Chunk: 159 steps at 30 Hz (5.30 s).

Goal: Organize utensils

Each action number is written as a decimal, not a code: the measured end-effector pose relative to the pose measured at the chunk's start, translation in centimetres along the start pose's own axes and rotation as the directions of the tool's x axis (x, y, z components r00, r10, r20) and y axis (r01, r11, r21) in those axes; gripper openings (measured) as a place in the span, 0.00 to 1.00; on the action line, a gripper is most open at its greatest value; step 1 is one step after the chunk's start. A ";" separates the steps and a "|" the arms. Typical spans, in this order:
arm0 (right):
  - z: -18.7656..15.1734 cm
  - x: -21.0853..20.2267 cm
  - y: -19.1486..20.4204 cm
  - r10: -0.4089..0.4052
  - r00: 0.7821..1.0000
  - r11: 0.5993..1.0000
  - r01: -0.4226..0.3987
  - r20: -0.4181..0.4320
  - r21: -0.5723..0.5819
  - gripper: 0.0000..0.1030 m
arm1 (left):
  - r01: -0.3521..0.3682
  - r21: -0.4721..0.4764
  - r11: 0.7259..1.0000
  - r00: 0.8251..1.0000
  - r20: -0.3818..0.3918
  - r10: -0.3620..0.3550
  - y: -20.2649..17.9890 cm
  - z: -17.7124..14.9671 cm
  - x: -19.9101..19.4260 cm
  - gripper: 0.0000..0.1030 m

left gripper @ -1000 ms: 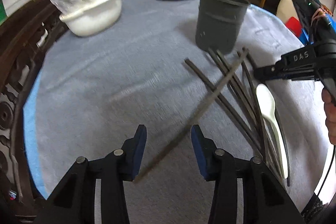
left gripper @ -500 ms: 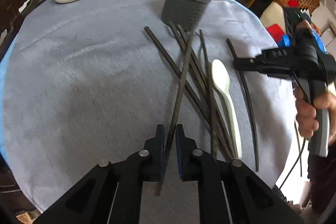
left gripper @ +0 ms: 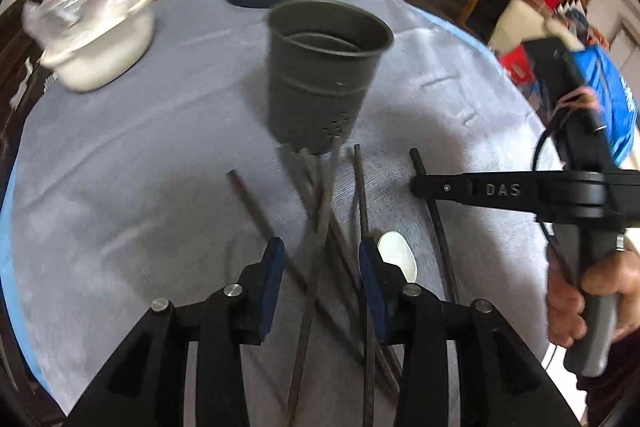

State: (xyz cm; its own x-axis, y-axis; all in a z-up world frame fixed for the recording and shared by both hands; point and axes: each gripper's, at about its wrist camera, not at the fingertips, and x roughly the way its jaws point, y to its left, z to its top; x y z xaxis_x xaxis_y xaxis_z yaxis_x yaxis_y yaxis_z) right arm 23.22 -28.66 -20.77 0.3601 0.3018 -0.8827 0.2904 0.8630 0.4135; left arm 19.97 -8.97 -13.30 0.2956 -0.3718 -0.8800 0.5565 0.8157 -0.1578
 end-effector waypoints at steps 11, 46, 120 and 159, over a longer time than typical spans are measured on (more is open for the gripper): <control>-1.0 -1.0 -0.4 0.051 0.998 0.998 -0.050 0.031 -0.037 0.07 | -0.017 0.029 0.999 0.999 -0.047 0.019 0.6 2.1 4.4 0.07; 3.0 -27.1 9.1 0.256 0.697 0.960 -0.104 0.670 -0.258 0.07 | -0.008 -0.104 0.995 0.797 0.600 0.069 0.1 12.7 -18.1 0.06; -7.3 -1.0 2.1 0.072 0.997 0.997 -0.071 0.040 -0.042 0.35 | -0.146 -0.281 0.949 0.956 0.208 0.209 3.3 -10.8 -7.1 0.51; -10.6 -19.1 4.2 0.269 0.856 0.951 -0.166 0.440 -0.259 0.56 | -0.175 -0.279 0.944 0.930 0.269 0.252 2.8 -12.9 -11.4 0.51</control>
State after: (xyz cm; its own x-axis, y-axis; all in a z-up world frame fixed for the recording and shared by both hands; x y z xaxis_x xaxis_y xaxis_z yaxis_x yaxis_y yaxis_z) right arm 8.20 -26.50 -4.56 0.7771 0.3124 -0.5463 -0.0134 0.8761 0.4819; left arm 8.12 3.29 -9.51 0.6239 -0.2596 -0.7372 0.2570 0.9589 -0.1202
